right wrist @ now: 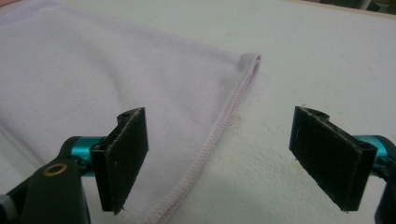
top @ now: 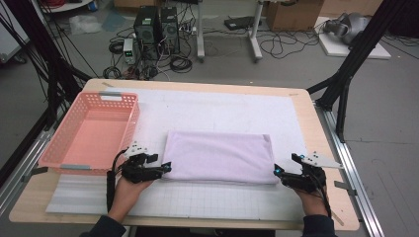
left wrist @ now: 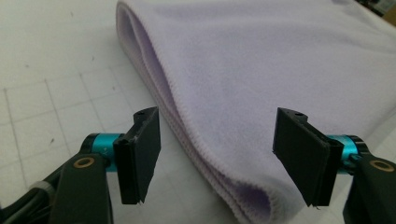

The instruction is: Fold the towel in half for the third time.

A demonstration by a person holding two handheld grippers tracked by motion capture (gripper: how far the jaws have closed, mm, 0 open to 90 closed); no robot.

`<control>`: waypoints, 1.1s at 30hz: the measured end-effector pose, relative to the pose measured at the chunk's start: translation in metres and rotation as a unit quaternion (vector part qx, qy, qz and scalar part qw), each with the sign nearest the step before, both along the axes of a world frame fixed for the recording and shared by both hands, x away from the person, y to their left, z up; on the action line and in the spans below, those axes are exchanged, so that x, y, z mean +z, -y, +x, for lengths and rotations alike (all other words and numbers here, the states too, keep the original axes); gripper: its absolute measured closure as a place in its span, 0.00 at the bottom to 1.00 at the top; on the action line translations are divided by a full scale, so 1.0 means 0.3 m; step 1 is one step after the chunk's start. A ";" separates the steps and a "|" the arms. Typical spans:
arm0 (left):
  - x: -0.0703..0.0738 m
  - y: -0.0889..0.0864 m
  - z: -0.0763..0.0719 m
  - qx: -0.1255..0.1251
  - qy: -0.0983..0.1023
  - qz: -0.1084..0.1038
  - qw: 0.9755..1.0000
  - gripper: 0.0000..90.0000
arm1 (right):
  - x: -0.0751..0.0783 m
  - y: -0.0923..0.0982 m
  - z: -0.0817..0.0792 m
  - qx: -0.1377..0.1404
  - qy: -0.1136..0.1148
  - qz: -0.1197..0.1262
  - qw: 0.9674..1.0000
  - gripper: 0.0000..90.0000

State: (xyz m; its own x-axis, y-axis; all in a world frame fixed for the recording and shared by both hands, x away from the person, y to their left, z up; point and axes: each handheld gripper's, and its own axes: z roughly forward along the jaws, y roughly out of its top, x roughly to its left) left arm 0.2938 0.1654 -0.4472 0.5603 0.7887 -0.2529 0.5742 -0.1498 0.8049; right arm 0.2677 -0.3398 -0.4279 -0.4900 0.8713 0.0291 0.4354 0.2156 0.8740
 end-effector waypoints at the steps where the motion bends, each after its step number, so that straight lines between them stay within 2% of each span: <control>1: -0.002 0.000 -0.001 -0.002 -0.003 0.006 1.000 0.38 | -0.001 -0.003 0.001 0.001 -0.001 0.000 1.000 0.21; 5: -0.008 0.004 -0.014 0.001 -0.023 0.024 0.999 0.44 | -0.005 -0.010 0.007 0.006 -0.005 -0.001 1.000 0.21; 11: -0.006 0.017 -0.053 -0.002 -0.015 0.043 0.999 0.46 | -0.005 -0.011 0.006 0.007 -0.005 0.002 1.000 0.21; 16: -0.007 0.029 -0.059 -0.014 -0.004 0.063 0.998 0.54 | -0.006 -0.022 0.010 0.013 -0.005 -0.001 1.000 0.21; 21: -0.011 0.028 -0.056 -0.022 -0.004 0.051 0.998 0.74 | -0.004 -0.046 0.020 0.024 -0.005 -0.001 1.000 0.21; 23: -0.016 0.021 -0.050 -0.032 -0.010 0.033 0.999 0.83 | -0.002 -0.060 0.029 0.028 -0.005 0.002 1.000 0.21; 25: -0.019 0.020 -0.047 -0.032 -0.014 0.023 0.999 0.86 | 0.004 -0.077 0.040 0.038 -0.007 0.001 0.999 0.21; 28: -0.020 0.019 -0.042 -0.029 -0.017 0.016 0.999 0.88 | 0.020 -0.115 0.062 0.048 -0.007 0.011 0.999 0.20; 31: -0.019 0.017 -0.040 -0.034 -0.015 0.017 0.999 0.89 | 0.031 -0.167 0.090 0.068 -0.007 0.011 0.998 0.19; 32: -0.019 0.017 -0.040 -0.034 -0.015 0.017 0.999 0.89 | 0.031 -0.167 0.090 0.068 -0.007 0.011 0.998 0.19; 33: -0.018 0.013 -0.038 -0.037 -0.018 0.016 0.999 0.89 | 0.036 -0.212 0.118 0.083 -0.008 0.005 0.997 0.19</control>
